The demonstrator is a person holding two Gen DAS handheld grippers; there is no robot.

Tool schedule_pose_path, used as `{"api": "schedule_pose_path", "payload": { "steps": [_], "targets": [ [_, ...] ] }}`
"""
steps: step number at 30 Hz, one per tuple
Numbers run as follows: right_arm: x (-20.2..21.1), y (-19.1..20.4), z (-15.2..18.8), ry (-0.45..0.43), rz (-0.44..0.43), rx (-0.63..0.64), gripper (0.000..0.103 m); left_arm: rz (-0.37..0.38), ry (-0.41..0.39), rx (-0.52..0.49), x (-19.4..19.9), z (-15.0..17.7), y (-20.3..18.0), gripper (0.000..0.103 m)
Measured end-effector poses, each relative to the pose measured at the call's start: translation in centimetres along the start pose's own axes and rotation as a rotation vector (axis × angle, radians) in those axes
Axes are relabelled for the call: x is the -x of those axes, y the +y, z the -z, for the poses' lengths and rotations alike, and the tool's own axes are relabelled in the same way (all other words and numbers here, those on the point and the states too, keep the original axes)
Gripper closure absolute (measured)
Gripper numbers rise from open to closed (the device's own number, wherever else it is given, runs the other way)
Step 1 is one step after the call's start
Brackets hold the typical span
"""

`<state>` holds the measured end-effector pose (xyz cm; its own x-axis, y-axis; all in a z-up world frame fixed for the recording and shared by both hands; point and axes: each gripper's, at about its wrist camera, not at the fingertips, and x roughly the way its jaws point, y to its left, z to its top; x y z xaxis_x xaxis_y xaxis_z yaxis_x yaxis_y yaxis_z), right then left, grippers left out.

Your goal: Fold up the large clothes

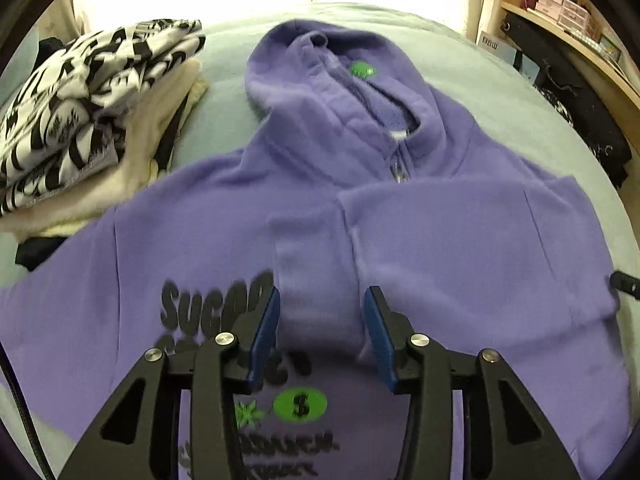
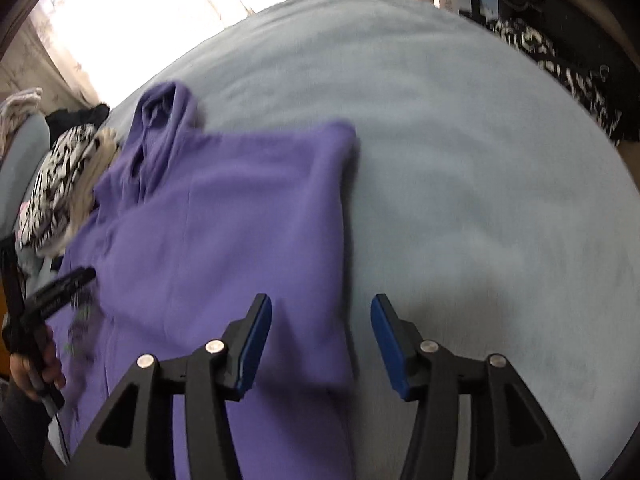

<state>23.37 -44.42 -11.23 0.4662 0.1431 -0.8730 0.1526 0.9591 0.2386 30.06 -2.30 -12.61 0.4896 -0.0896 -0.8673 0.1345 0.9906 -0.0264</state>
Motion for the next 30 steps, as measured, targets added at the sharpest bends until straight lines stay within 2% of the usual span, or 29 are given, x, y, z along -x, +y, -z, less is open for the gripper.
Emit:
{"api": "schedule_pose_path", "payload": {
  "steps": [2, 3, 4, 6, 9, 11, 14, 15, 17, 19, 22, 25, 27, 30],
  "targets": [
    [-0.8, 0.1, 0.6, 0.012, 0.004, 0.013, 0.054, -0.015, 0.003, -0.008, -0.5, 0.4, -0.1, 0.061],
    [-1.0, 0.2, 0.9, 0.004, 0.010, 0.023, 0.065, -0.023, 0.000, -0.003, -0.5, 0.4, -0.2, 0.061],
    [-1.0, 0.3, 1.0, -0.001, -0.005, 0.027, 0.082, -0.029, 0.000, 0.003, -0.5, 0.5, -0.3, 0.061],
    [-0.2, 0.0, 1.3, -0.037, 0.022, 0.009, 0.084, -0.051, -0.004, 0.004, -0.2, 0.3, -0.5, 0.064],
    [-1.2, 0.0, 1.9, -0.019, 0.070, 0.016, 0.083, -0.087, 0.015, -0.014, -0.8, 1.3, -0.5, 0.064],
    [-1.4, 0.8, 1.9, -0.014, 0.120, 0.049, 0.078, -0.084, -0.001, -0.014, -0.6, 1.4, -0.1, 0.064],
    [0.7, 2.6, 1.4, -0.055, 0.210, 0.067, 0.074, -0.077, -0.005, 0.004, 0.6, 1.3, 0.2, 0.064],
    [1.7, 3.4, 1.3, -0.085, 0.224, 0.083, 0.074, -0.051, -0.022, 0.015, 1.3, 1.3, 0.2, 0.064],
    [2.7, 5.0, 1.3, -0.116, 0.211, 0.116, 0.070, -0.003, -0.071, 0.017, 2.5, 1.2, 0.0, 0.064],
    [2.8, 7.1, 0.8, -0.108, 0.164, 0.141, 0.065, 0.045, -0.110, 0.008, 3.3, 1.0, -0.9, 0.064],
    [1.3, 9.9, -0.2, -0.078, 0.051, 0.160, 0.065, 0.094, -0.075, 0.028, 2.9, 0.2, -2.4, 0.064],
    [-1.5, 12.9, -1.1, -0.072, 0.018, 0.194, 0.065, 0.133, -0.039, 0.081, 1.6, -0.4, -3.8, 0.064],
    [-3.8, 14.2, -1.9, -0.056, -0.022, 0.198, 0.065, 0.131, -0.038, 0.094, 0.5, -0.8, -4.7, 0.064],
    [-6.0, 14.6, -2.9, -0.056, -0.006, 0.194, 0.065, 0.058, -0.038, 0.081, -1.4, -1.4, -5.4, 0.064]
  ]
}}
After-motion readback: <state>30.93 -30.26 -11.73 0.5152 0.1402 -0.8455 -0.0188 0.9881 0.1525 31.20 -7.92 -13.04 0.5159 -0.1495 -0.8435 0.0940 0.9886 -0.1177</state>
